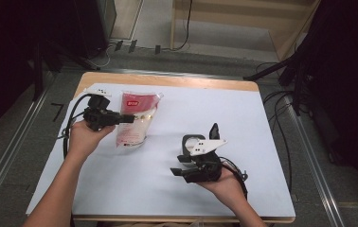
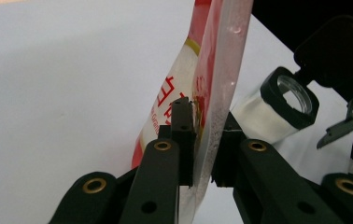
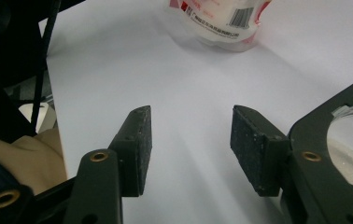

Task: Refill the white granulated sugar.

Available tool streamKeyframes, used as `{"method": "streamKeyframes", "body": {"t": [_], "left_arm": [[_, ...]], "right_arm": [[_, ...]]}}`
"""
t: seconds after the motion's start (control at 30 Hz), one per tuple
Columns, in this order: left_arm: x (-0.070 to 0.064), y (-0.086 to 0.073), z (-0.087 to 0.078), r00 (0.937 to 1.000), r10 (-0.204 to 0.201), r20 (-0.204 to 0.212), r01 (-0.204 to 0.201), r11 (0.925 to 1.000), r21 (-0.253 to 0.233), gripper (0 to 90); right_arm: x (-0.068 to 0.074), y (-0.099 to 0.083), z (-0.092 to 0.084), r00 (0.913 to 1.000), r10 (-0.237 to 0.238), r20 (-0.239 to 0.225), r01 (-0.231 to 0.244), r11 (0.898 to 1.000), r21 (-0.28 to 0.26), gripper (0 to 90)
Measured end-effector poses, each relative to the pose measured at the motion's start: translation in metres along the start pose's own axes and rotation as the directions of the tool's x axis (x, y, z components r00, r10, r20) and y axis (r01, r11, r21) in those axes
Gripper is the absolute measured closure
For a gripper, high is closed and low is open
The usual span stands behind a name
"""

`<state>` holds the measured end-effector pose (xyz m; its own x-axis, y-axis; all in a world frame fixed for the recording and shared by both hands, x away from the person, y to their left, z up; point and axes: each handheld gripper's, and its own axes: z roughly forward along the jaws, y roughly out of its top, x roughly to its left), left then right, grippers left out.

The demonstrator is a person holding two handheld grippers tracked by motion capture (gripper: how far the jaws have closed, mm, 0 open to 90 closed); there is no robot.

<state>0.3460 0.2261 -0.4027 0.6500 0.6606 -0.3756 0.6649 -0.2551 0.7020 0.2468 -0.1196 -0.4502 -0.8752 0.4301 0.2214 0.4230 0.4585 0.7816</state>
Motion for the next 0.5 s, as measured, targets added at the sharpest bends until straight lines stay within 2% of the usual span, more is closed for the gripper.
{"method": "streamKeyframes", "body": {"t": [0.17, 0.23, 0.3, 0.4, 0.5], "left_arm": [[0.003, -0.008, -0.007, 0.9994, -0.026, 0.021, 0.026, 0.9996, -0.013, 79.6], [0.004, -0.01, -0.01, 0.9998, -0.014, 0.016, 0.014, 0.9999, -0.008, 77.6], [0.004, -0.013, -0.012, 0.9997, -0.018, 0.019, 0.018, 0.9996, -0.02, 75.9], [0.006, -0.018, -0.016, 0.9988, -0.022, 0.044, 0.023, 0.9994, -0.025, 69.4], [0.005, -0.025, -0.02, 0.999, -0.004, 0.044, 0.005, 0.9998, -0.017, 65.4]], "right_arm": [[0.0, 0.0, -0.001, 1.0, -0.009, -0.004, 0.009, 1.0, -0.002, 49.2], [0.0, 0.0, -0.002, 1.0, -0.005, -0.006, 0.005, 1.0, -0.003, 49.2], [-0.001, 0.0, -0.003, 1.0, -0.003, -0.001, 0.003, 1.0, -0.003, 49.2], [-0.002, 0.0, -0.004, 1.0, -0.001, 0.001, 0.001, 1.0, -0.006, 49.2], [-0.002, 0.0, -0.003, 1.0, -0.001, 0.0, 0.001, 1.0, -0.004, 49.2]]}}
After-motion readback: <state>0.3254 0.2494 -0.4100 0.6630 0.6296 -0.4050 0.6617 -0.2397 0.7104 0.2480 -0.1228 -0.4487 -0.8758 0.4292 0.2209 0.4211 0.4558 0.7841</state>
